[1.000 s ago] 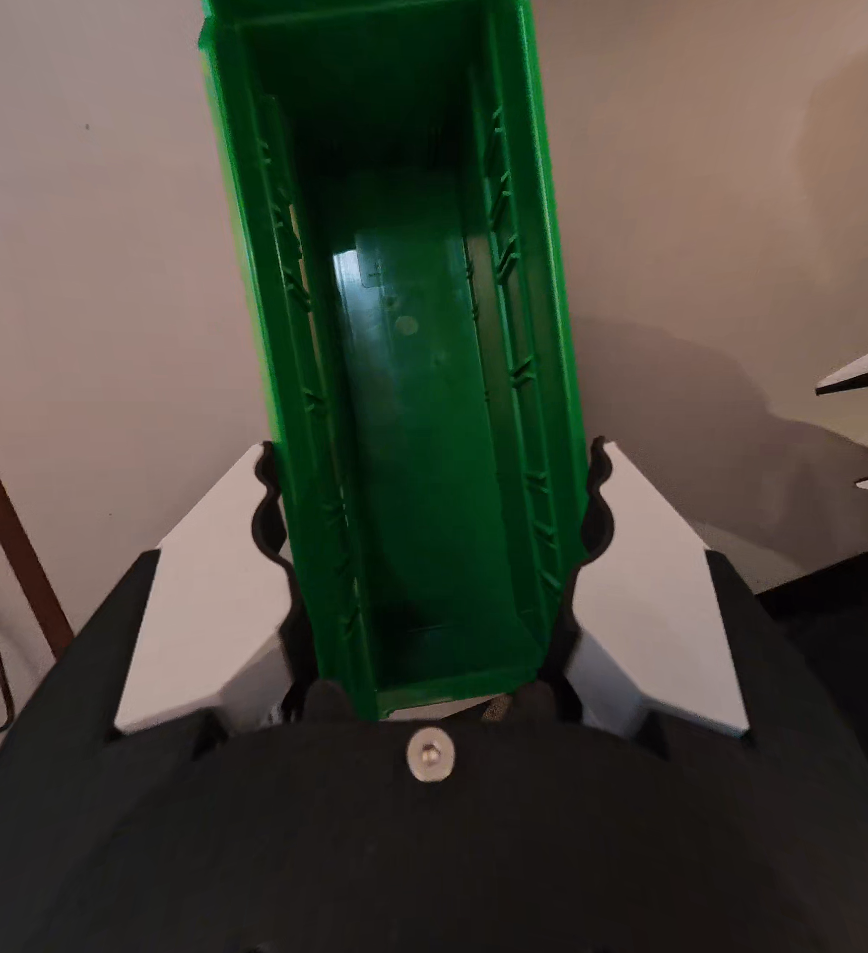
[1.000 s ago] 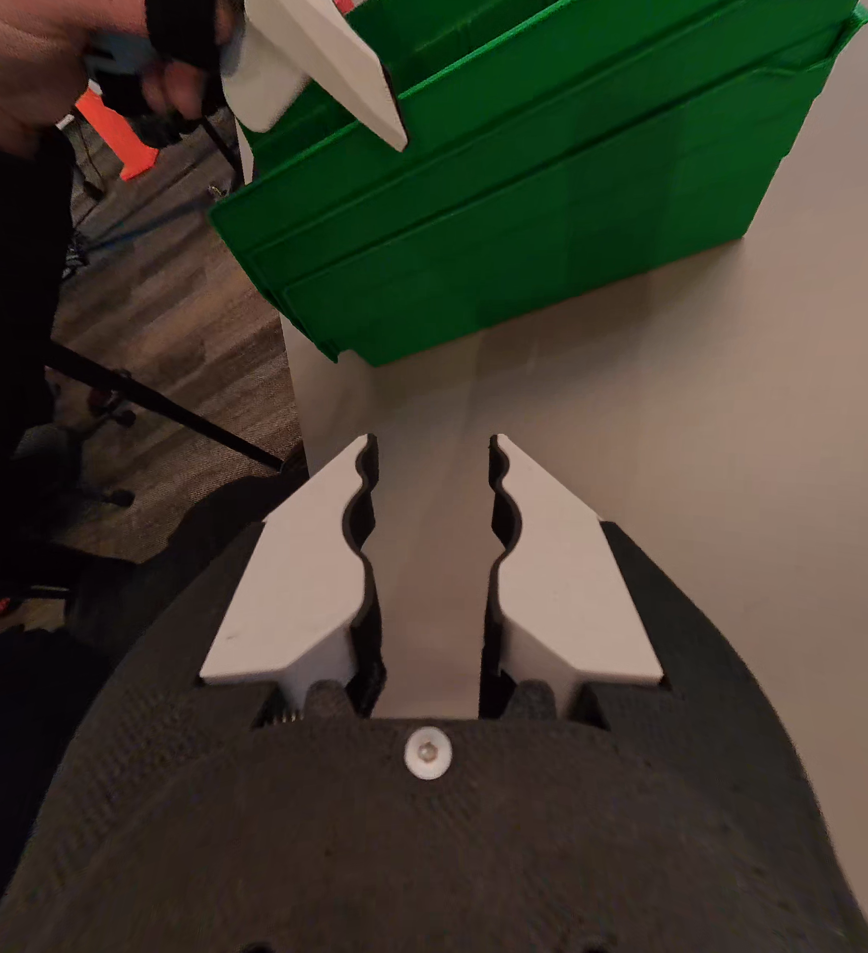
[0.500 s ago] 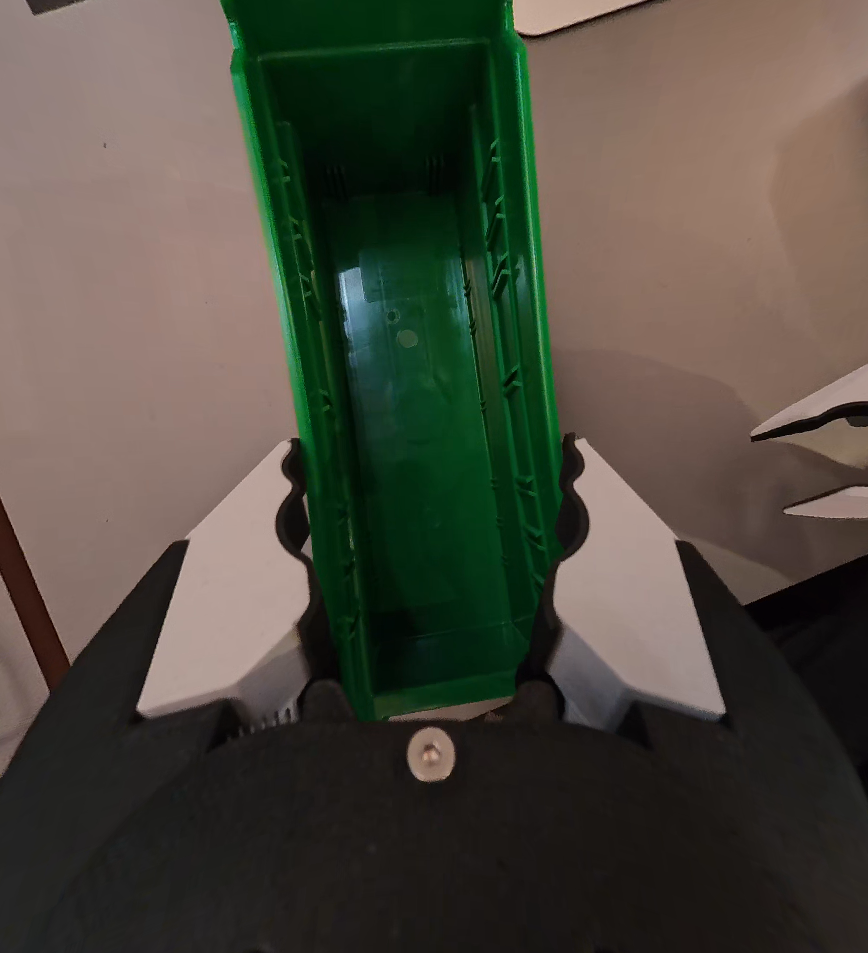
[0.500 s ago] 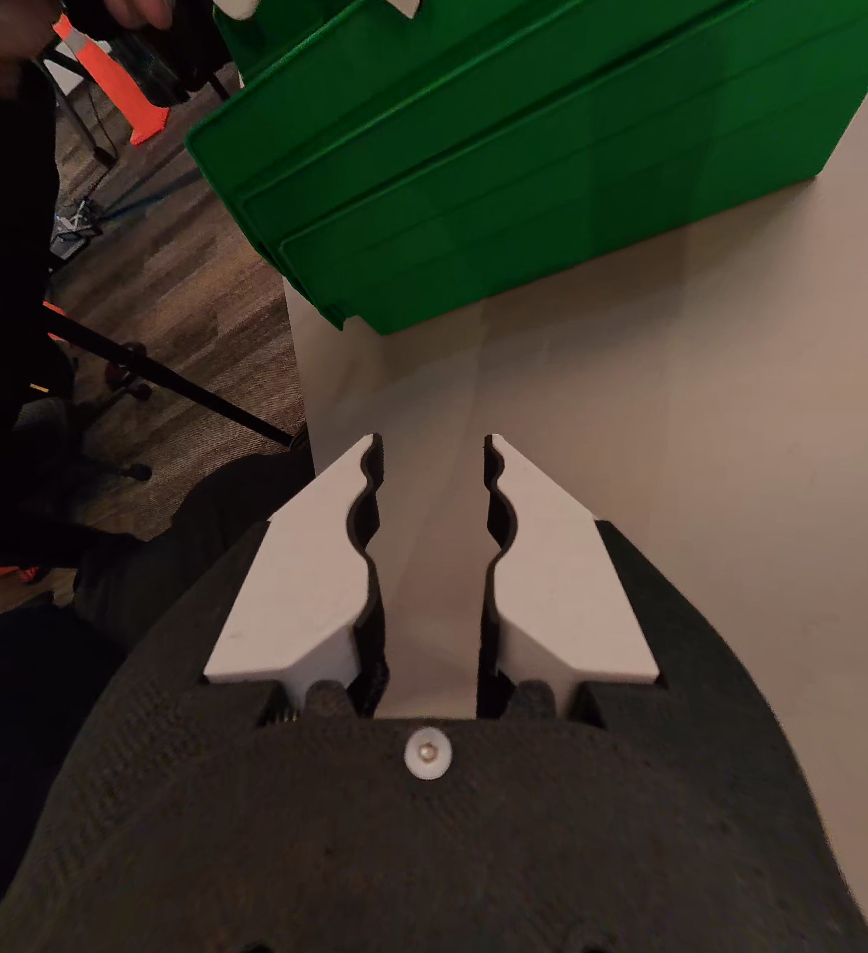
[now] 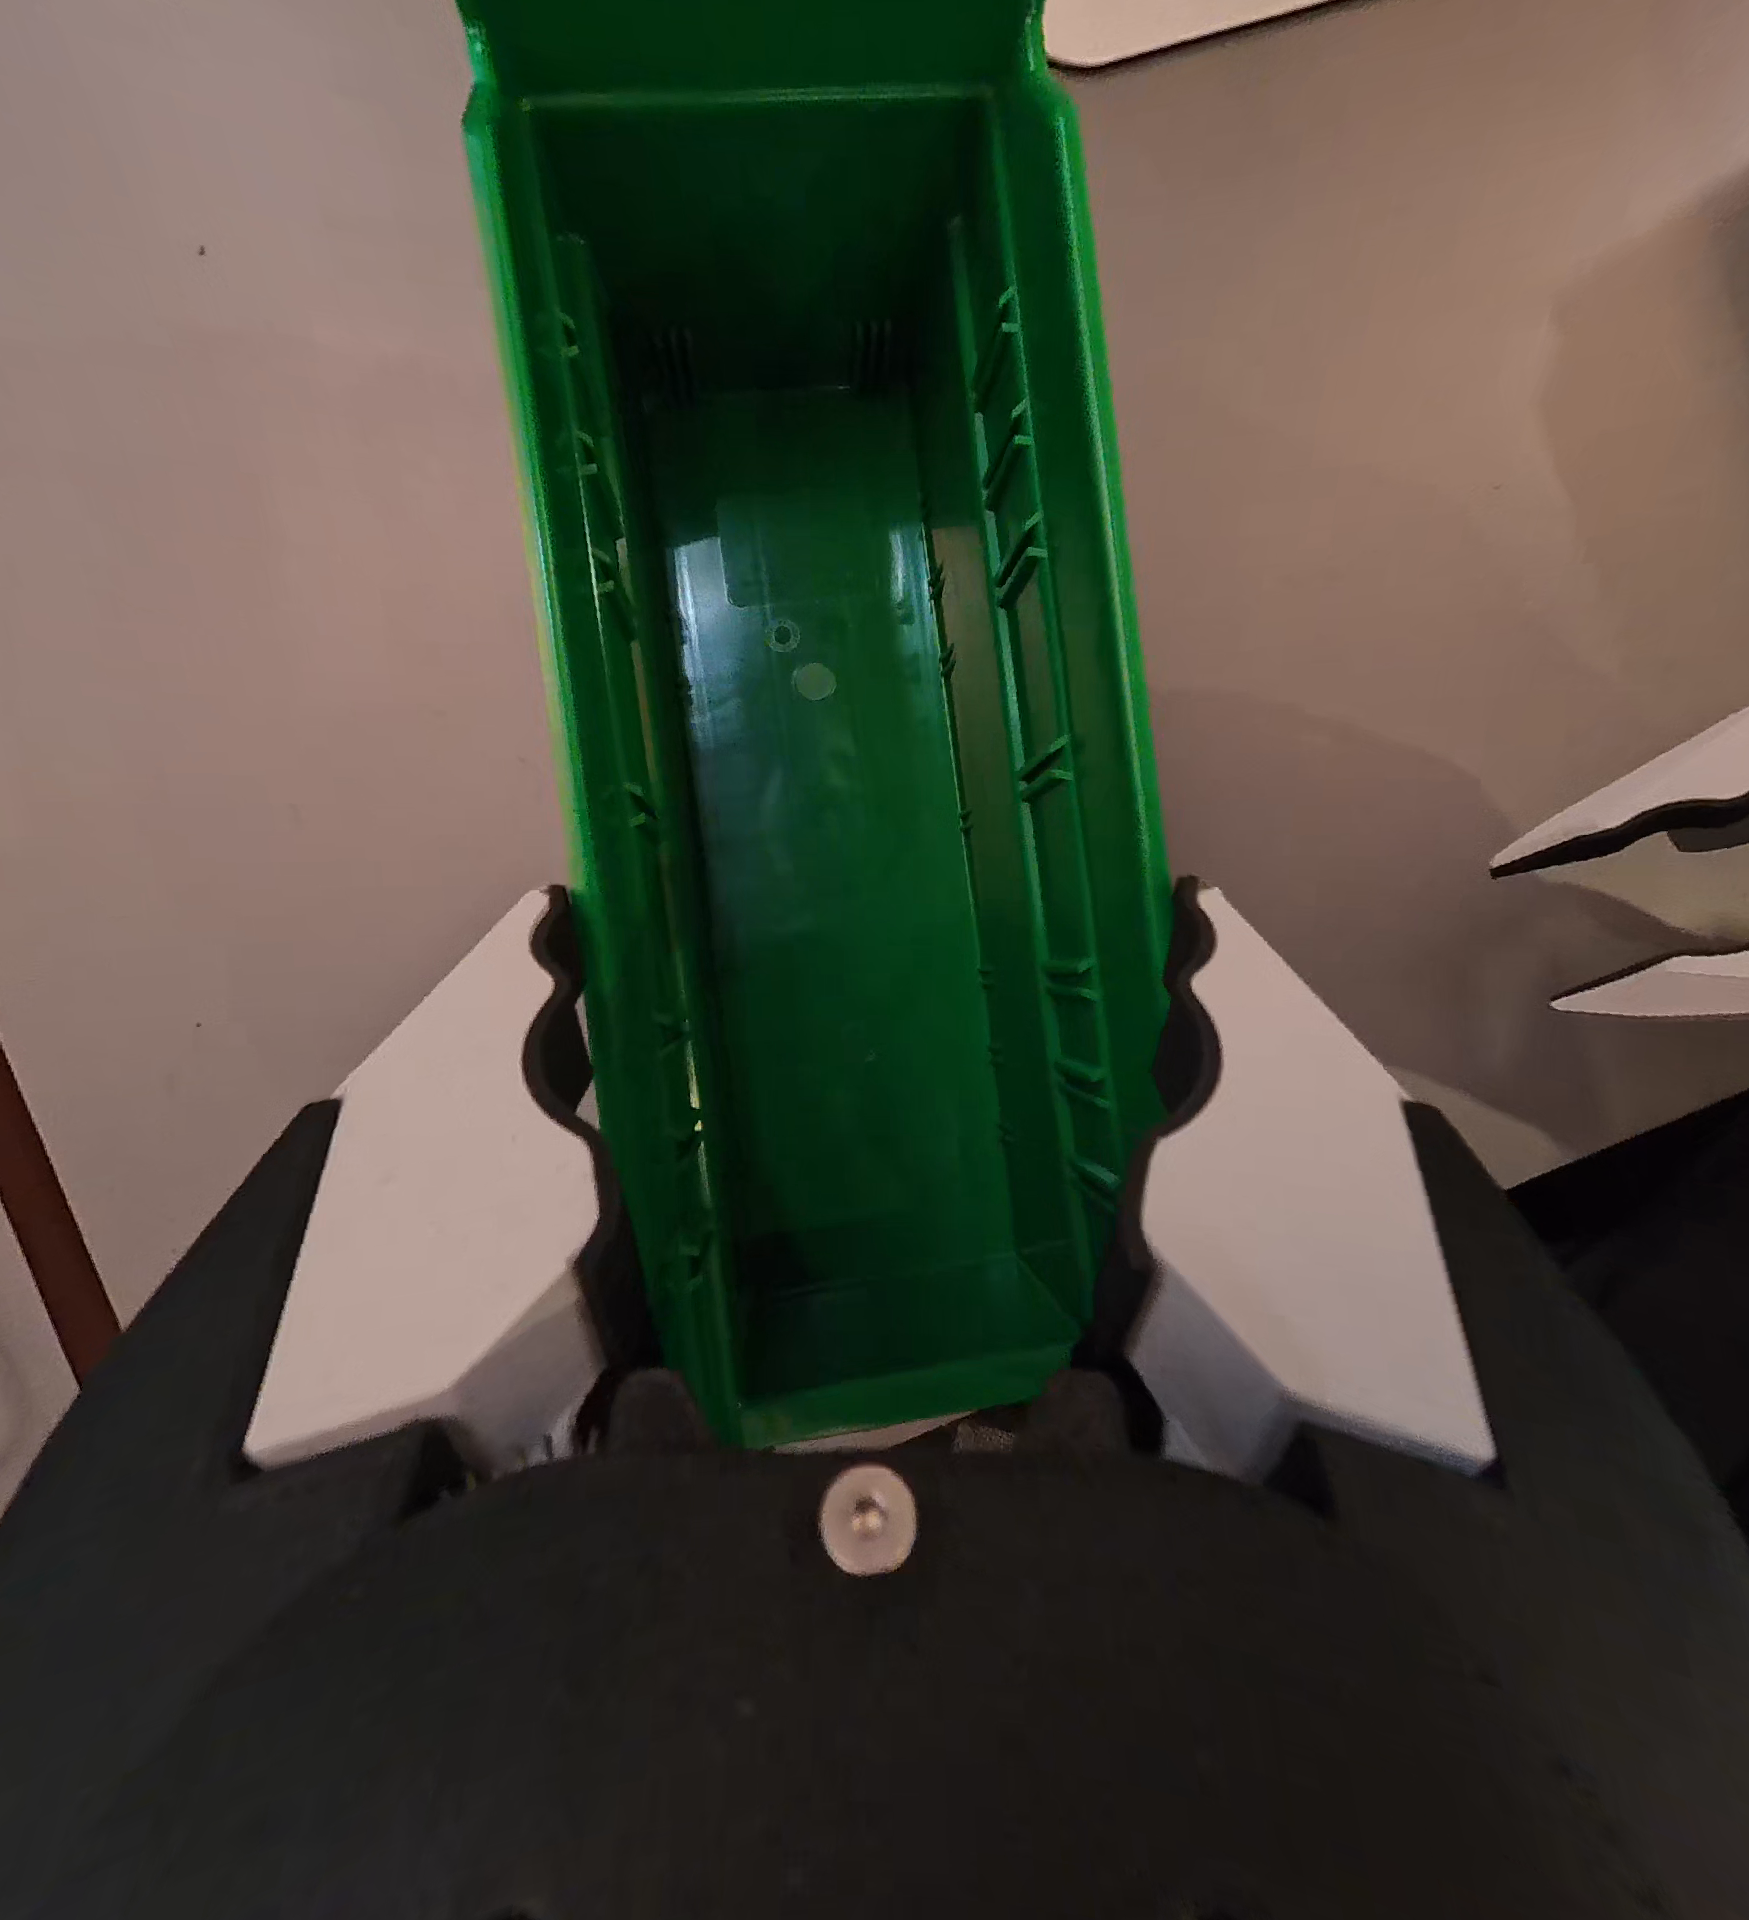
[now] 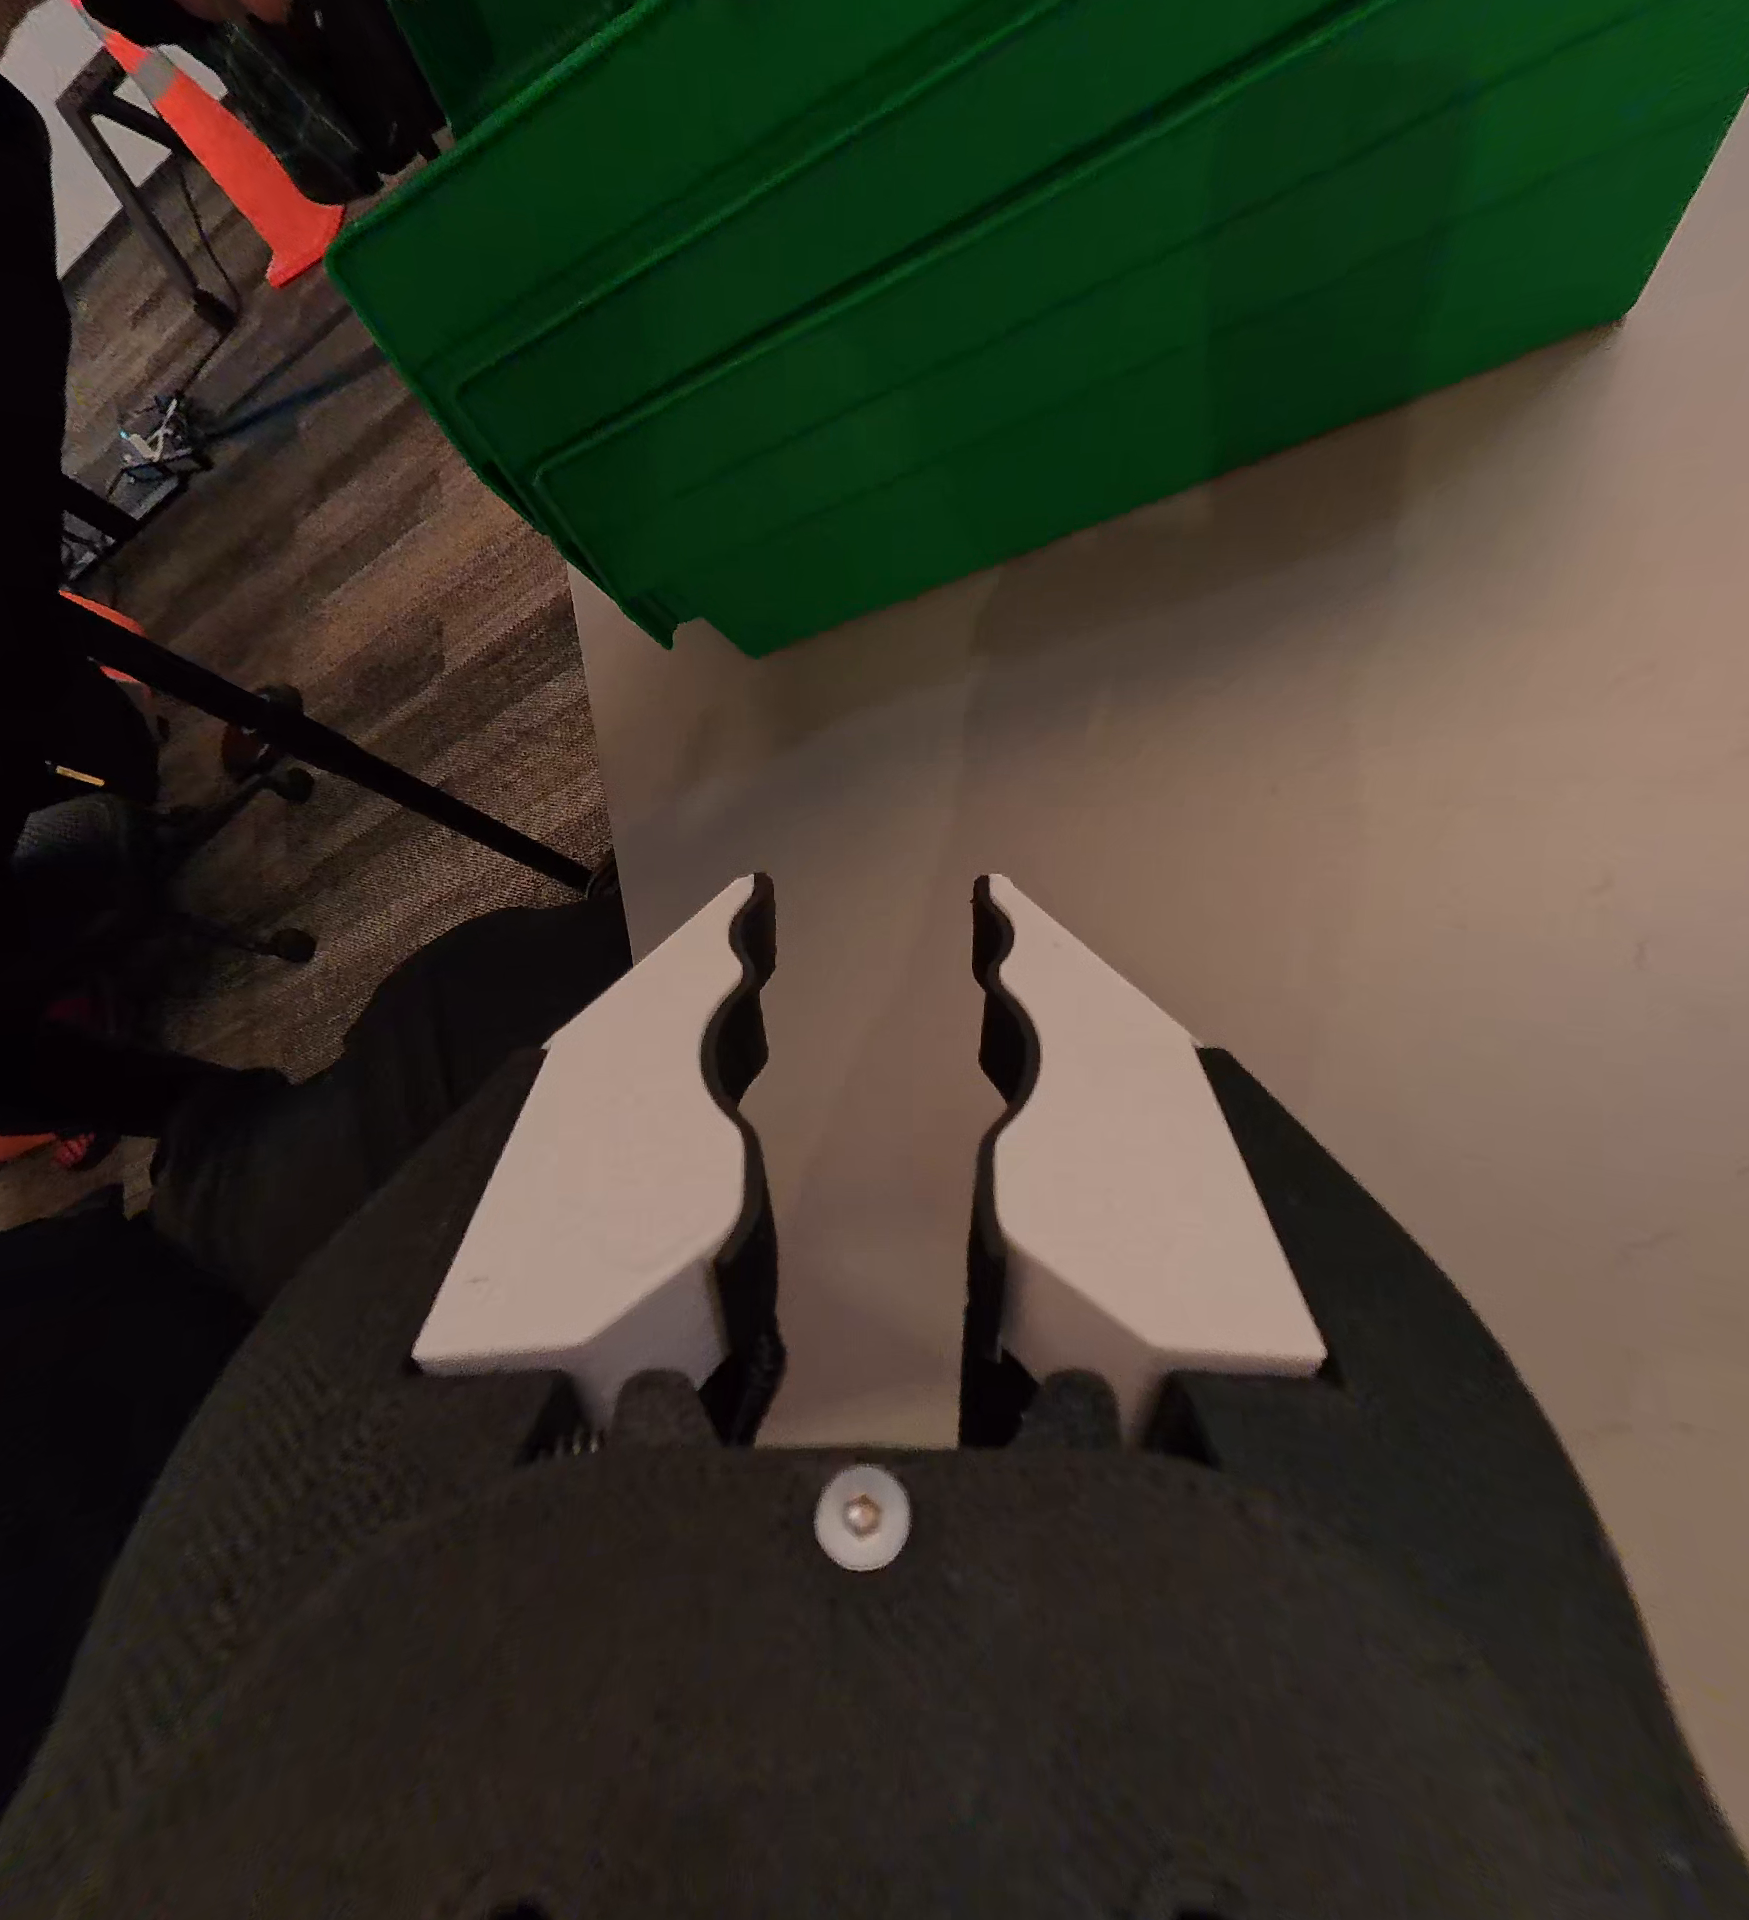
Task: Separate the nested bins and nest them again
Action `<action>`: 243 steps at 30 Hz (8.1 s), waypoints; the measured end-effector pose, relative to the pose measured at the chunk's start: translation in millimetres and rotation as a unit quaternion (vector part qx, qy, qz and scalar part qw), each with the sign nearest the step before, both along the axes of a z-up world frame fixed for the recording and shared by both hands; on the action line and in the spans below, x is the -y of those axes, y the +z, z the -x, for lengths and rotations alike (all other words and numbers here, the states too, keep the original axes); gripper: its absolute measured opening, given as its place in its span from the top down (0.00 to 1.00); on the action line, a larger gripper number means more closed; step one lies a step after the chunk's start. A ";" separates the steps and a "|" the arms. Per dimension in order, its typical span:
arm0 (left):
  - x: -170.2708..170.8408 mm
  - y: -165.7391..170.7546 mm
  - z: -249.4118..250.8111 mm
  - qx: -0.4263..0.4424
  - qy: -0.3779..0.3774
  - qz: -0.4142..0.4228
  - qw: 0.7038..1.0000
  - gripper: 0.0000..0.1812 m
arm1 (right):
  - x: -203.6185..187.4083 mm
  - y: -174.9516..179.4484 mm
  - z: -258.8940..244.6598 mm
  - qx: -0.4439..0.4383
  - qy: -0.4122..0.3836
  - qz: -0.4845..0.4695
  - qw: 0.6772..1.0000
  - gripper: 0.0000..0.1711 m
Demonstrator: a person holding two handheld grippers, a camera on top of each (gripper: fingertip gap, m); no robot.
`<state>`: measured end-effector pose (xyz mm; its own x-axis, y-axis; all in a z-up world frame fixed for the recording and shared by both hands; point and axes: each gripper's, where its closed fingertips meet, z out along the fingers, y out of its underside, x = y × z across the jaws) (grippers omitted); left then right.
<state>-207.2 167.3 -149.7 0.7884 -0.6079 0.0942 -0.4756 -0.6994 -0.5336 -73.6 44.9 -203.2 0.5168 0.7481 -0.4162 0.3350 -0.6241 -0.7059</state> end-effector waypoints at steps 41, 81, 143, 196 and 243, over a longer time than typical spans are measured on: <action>-15.5 20.8 24.6 0.044 0.045 -0.037 0.997 0.41 | 3.1 -12.6 -0.8 0.013 0.008 0.019 1.000 0.80; 63.6 -45.6 -252.4 0.022 -0.140 0.005 0.990 0.36 | 65.3 46.3 -145.6 -0.044 -0.181 -0.072 0.980 0.70; 55.3 2.7 -299.7 0.148 -0.178 0.027 0.972 0.43 | 88.4 67.9 -113.9 0.005 -0.093 -0.172 0.981 0.69; -17.5 -4.0 31.3 -0.006 0.116 -0.086 0.990 0.48 | 93.7 40.4 -97.8 0.022 -0.063 -0.129 0.989 0.71; -15.0 -9.3 17.6 0.007 0.084 -0.055 0.995 0.47 | 100.9 71.0 -34.5 -0.028 -0.017 -0.168 0.985 0.72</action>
<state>-224.8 182.3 -159.0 0.8789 -0.4749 0.0456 -0.3491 -0.7055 -0.6168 -39.0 -55.9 -132.2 0.5265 0.8315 -0.1771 0.2722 -0.3622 -0.8915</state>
